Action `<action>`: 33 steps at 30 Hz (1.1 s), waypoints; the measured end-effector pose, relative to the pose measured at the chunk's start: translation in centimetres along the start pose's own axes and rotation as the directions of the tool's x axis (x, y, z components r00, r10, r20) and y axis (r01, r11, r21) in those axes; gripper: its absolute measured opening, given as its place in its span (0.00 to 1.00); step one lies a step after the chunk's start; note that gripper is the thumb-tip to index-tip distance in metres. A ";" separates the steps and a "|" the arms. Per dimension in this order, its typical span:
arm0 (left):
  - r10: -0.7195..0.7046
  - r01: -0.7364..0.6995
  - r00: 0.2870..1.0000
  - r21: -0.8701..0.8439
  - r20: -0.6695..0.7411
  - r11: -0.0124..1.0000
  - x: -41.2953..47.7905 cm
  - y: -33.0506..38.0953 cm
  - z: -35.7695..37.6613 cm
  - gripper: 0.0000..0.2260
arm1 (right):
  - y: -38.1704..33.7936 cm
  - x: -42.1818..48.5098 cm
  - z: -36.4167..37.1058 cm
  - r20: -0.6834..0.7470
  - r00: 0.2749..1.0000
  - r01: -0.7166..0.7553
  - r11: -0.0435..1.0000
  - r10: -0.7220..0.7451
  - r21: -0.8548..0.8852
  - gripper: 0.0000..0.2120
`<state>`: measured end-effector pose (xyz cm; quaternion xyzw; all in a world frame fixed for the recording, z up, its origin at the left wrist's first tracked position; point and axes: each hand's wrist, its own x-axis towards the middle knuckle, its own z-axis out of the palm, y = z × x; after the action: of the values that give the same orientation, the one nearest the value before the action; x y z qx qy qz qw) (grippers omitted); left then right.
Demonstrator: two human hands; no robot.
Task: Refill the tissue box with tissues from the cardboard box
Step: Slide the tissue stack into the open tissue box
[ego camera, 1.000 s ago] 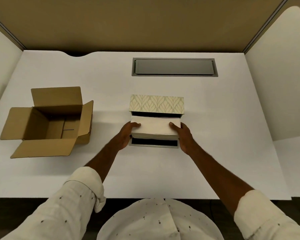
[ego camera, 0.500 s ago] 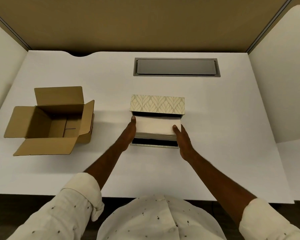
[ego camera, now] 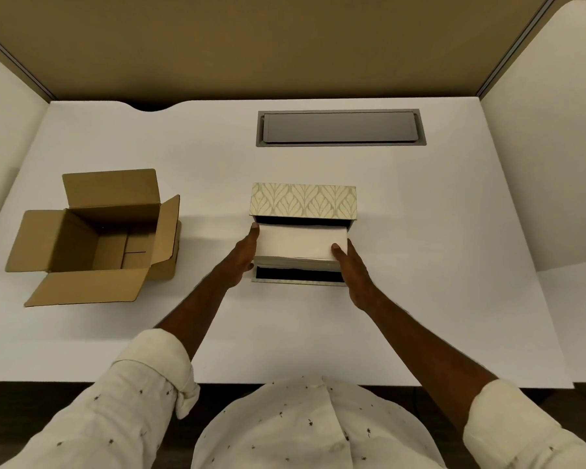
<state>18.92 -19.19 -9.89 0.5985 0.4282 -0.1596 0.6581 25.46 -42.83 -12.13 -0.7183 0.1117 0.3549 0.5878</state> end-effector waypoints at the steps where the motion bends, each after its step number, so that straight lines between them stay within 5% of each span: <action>1: 0.001 -0.001 1.000 0.000 -0.001 1.000 0.0 -0.1 0.0 0.34 | -0.1 0.0 -0.1 0.003 1.000 -0.001 1.000 0.001 -0.003 0.30; 33: -0.059 0.056 0.998 0.110 0.022 0.992 -0.3 0.0 -0.3 0.31 | -0.6 -0.2 -0.3 -0.021 1.000 -0.013 0.999 0.014 0.037 0.28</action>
<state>18.59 -19.01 -9.62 0.6189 0.4276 -0.2093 0.6247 25.85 -43.00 -11.51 -0.7103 0.1293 0.3491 0.5974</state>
